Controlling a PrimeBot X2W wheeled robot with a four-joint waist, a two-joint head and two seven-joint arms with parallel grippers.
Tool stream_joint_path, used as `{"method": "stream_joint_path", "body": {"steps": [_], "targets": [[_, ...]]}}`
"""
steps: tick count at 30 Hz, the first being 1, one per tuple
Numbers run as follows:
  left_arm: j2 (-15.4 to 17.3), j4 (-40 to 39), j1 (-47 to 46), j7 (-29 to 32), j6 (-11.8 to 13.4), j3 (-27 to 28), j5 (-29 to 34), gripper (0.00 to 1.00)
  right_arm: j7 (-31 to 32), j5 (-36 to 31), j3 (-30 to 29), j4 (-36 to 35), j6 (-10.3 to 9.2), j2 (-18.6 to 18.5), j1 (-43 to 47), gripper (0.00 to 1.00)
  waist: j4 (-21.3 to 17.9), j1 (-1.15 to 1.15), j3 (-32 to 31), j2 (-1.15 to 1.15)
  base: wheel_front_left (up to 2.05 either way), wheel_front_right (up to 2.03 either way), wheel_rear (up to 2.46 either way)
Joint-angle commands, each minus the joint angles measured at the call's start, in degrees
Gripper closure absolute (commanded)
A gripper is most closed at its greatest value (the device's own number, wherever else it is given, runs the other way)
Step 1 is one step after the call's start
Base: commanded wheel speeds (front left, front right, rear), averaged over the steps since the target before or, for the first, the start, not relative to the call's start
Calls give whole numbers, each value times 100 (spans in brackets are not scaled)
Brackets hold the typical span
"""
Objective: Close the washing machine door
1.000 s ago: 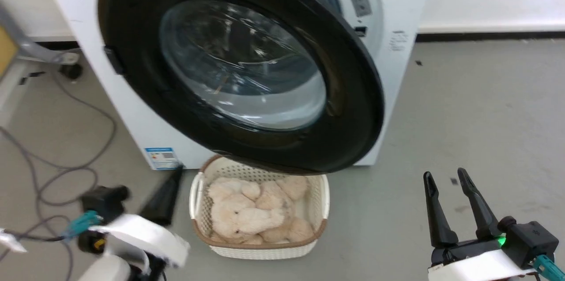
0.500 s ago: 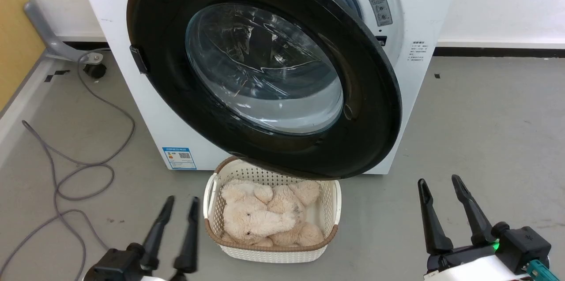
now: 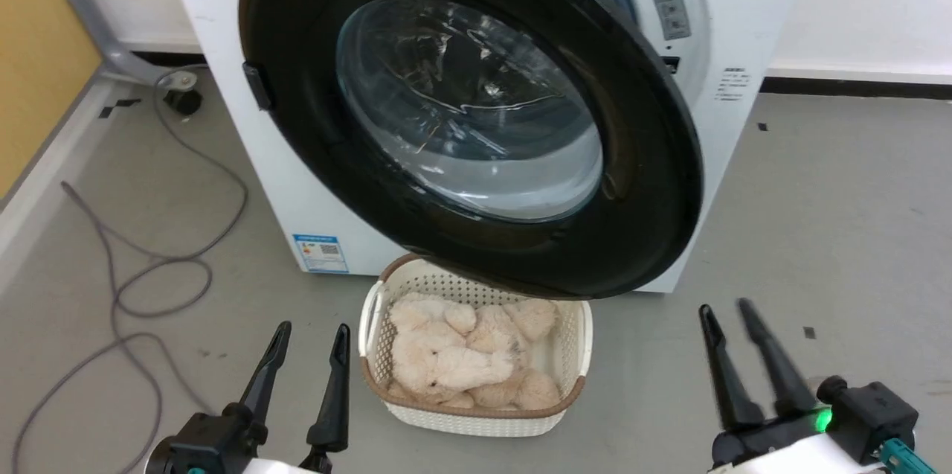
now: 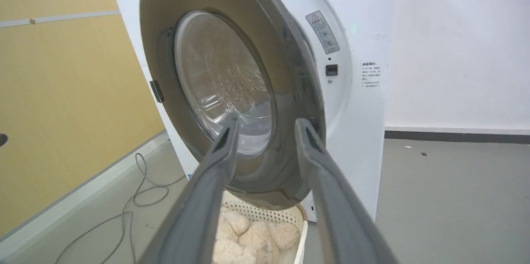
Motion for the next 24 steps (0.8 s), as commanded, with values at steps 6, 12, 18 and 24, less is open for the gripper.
{"method": "stream_joint_path", "body": {"steps": [6,12,18,24], "targets": [[-105,8,-160,-31,-97,24,135,0,-25,93,544,-120,-3,-560,-191,100,269,0,191,0,0,0,0],[-148,2,-329,-31,-133,-36,181,0,-24,268,1354,75,-3,-1390,-820,100,502,0,539,0,0,0,0],[-169,41,-602,-31,-155,-119,166,0,43,818,1553,486,-3,-2092,-1678,100,759,0,924,0,0,0,0],[-179,18,-804,-31,-163,-196,76,0,252,1355,1580,887,-3,-2589,-2474,100,956,0,1290,0,0,0,0]]}}
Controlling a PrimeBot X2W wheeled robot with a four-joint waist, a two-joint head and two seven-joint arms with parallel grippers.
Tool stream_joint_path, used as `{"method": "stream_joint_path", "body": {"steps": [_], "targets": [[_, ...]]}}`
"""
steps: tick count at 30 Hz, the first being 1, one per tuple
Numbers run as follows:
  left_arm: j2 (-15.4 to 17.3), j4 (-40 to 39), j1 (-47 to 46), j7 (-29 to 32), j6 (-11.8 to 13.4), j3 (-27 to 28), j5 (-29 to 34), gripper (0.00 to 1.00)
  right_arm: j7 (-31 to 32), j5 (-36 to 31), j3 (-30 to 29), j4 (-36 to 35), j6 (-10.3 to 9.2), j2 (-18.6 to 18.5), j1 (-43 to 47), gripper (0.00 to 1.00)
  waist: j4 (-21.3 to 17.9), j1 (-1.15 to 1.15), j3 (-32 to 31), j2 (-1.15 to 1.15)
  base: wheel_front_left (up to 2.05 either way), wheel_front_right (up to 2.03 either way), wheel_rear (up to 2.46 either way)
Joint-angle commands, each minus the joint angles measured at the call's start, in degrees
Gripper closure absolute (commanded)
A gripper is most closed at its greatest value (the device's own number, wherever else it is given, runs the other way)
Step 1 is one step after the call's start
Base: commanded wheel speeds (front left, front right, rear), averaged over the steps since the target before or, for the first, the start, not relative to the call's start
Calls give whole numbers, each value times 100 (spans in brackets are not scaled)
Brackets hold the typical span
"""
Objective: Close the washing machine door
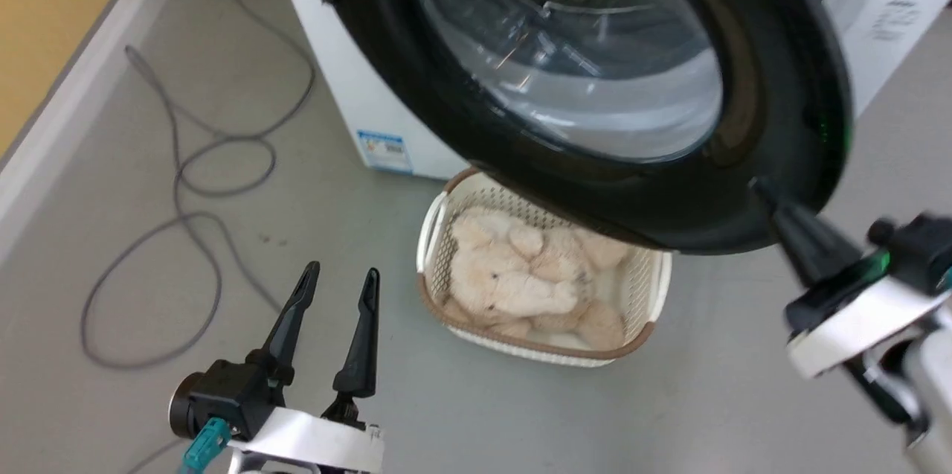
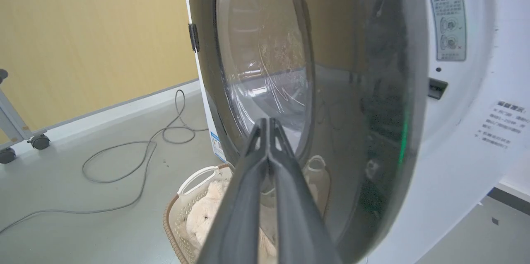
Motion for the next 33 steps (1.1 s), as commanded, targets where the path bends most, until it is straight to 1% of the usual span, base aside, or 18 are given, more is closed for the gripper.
{"method": "stream_joint_path", "body": {"steps": [1,4,5,8,11,12,17,27,33], "targets": [[-10,-6,-150,-31,-15,-38,-61,0,84,149,-4,133,-4,-197,-291,100,166,0,245,0,0,0,0],[-11,-22,-265,-31,-2,-100,-135,0,183,384,-33,285,-4,-409,-609,100,236,0,415,0,0,0,0],[-11,-22,-265,-31,-2,-100,-135,0,183,384,-33,285,-4,-409,-609,100,236,0,415,0,0,0,0],[-11,-48,-368,-31,23,-164,-195,0,252,514,-90,429,-4,-640,-903,100,303,0,569,0,0,0,0],[-12,-57,-453,-31,41,-192,-237,0,316,665,-149,562,-4,-787,-1183,100,337,0,697,0,0,0,0],[-12,-65,-507,-31,51,-200,-257,0,375,751,-176,632,-4,-871,-1386,100,352,0,804,0,0,0,0],[-12,-105,-677,-31,73,-234,-280,0,589,846,-249,816,-4,-1015,-1917,100,389,0,1059,0,0,0,0],[-12,-92,-903,-31,70,-289,-290,0,952,938,-614,1510,-4,-981,-2895,100,482,0,1408,0,0,0,0],[-12,-87,-916,-31,106,-320,-308,0,987,841,-902,1971,-4,-775,-3198,100,496,0,1448,0,0,0,0]]}}
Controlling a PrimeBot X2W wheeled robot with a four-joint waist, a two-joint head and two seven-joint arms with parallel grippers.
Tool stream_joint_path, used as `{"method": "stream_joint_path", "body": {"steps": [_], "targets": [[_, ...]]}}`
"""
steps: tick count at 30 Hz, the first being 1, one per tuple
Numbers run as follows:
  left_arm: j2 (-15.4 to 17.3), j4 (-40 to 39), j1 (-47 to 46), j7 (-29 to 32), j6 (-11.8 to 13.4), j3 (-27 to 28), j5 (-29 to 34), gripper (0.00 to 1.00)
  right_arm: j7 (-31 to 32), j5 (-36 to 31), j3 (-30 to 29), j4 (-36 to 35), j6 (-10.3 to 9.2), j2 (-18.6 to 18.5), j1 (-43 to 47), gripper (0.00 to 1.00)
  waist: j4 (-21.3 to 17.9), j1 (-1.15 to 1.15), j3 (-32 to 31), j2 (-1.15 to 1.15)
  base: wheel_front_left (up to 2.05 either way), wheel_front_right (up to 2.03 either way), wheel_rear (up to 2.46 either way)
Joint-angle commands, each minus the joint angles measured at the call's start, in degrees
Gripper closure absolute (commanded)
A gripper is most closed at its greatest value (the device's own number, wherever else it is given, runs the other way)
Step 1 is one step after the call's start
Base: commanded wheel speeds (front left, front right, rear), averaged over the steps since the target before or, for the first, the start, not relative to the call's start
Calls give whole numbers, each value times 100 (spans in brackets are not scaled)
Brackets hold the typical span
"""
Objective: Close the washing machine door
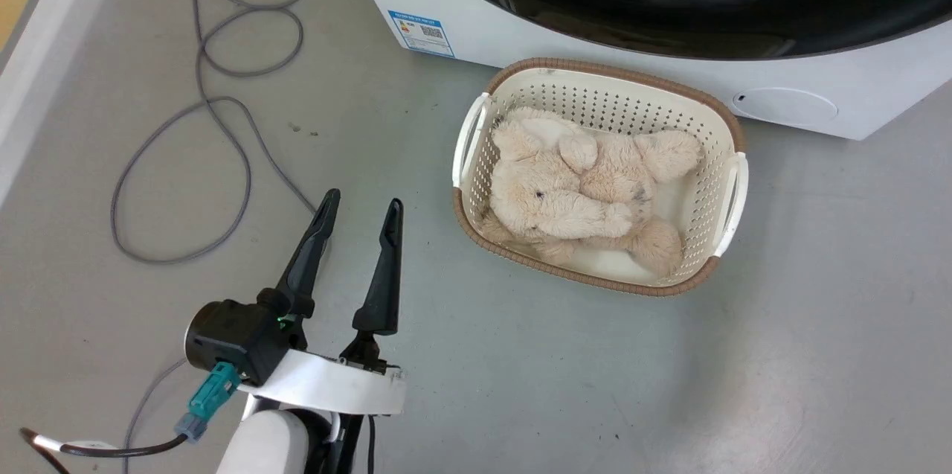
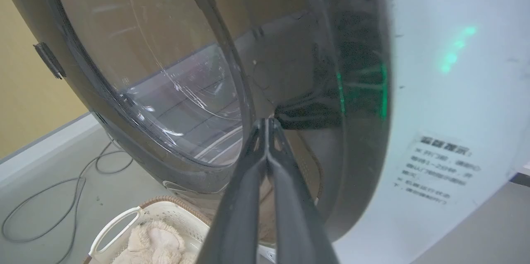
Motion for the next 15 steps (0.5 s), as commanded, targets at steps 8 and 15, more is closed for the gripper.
{"method": "stream_joint_path", "body": {"steps": [8,15], "targets": [[-6,103,-54,-31,14,25,54,0,-177,-95,-205,378,-71,202,-109,100,-68,-1,-249,0,0,0,0],[-6,214,185,-31,-22,228,103,0,-525,-67,15,379,-71,432,492,100,-335,-1,-906,0,0,0,0]]}}
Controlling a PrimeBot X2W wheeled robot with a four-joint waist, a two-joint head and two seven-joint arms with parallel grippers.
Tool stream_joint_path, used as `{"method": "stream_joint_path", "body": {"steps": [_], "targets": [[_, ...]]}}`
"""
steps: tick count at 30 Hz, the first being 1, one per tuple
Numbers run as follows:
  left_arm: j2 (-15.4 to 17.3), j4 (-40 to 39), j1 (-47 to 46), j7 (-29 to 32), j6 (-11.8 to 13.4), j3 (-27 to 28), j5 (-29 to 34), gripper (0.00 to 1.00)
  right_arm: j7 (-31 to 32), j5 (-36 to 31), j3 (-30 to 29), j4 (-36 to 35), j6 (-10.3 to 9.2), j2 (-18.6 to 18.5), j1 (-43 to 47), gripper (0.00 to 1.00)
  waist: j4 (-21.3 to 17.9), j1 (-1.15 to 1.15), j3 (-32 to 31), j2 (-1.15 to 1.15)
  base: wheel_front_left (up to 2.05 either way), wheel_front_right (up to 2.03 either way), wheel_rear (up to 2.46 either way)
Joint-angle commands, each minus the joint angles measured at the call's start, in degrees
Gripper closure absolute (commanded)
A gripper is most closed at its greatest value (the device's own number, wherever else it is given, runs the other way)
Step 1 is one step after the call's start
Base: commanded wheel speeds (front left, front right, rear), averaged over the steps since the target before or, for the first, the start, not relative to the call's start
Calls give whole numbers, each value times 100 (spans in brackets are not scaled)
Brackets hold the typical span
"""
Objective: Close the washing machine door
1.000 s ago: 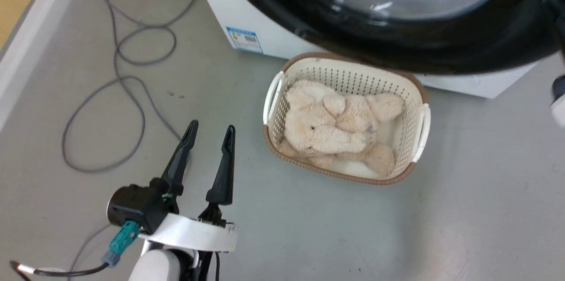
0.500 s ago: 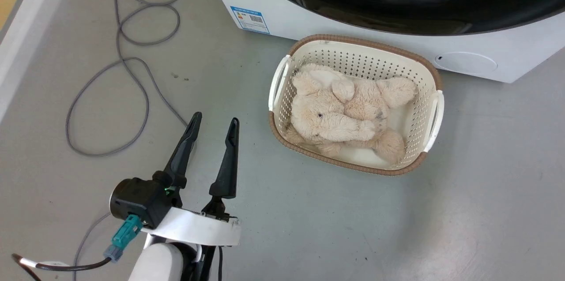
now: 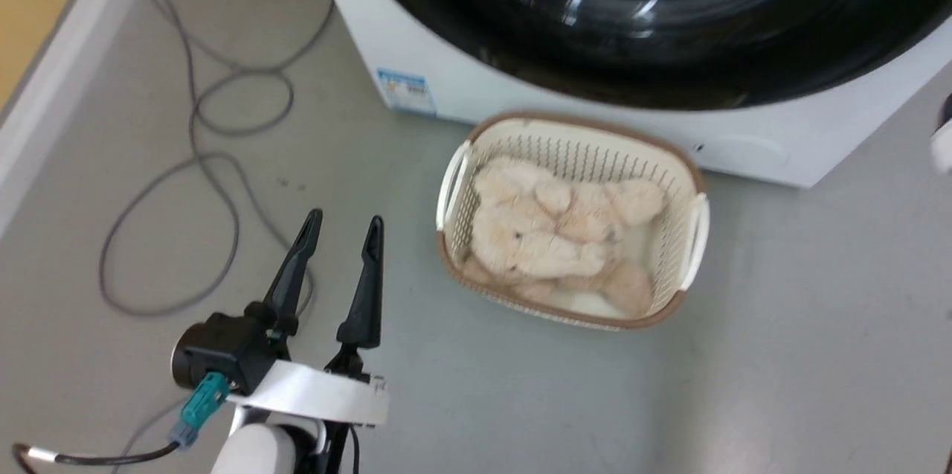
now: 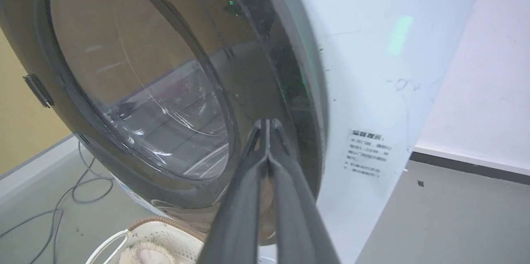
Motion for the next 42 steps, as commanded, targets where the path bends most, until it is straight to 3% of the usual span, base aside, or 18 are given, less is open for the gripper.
{"method": "stream_joint_path", "body": {"steps": [1,6,9,19,27,28,29,30,42], "targets": [[-5,27,131,-31,-37,60,23,0,-144,20,58,-41,-4,121,277,100,-218,0,-383,0,0,0,0],[-5,117,366,-31,-39,183,58,0,-475,15,142,-321,-4,327,1009,100,-493,0,-885,0,0,0,0],[-5,167,486,-31,-39,283,83,0,-628,-410,35,-523,-4,404,1463,100,-648,0,-1129,0,0,0,0],[-5,274,801,-32,-33,575,153,0,-761,-1347,-1015,-1586,-4,1669,3026,100,-1058,0,-1671,0,0,0,0],[-5,457,1014,-32,-38,570,214,0,-772,-1810,-1453,-2393,-4,2371,4181,100,-1189,0,-1860,0,0,0,0],[-5,477,1035,-32,5,579,258,0,-774,-1846,-1501,-2467,-4,2445,4295,78,-1199,0,-1875,0,0,0,0],[-5,494,1061,-32,35,567,279,0,-775,-1889,-1541,-2517,-4,2506,4405,34,-1209,0,-1893,0,0,0,0],[-5,506,1089,-32,62,550,284,0,-776,-1928,-1567,-2552,-4,2559,4507,0,-1217,0,-1909,0,0,0,0],[-5,540,1260,-32,313,442,353,0,-783,-2188,-1622,-2806,-4,2867,5108,0,-1243,0,-1983,0,0,0,0]]}}
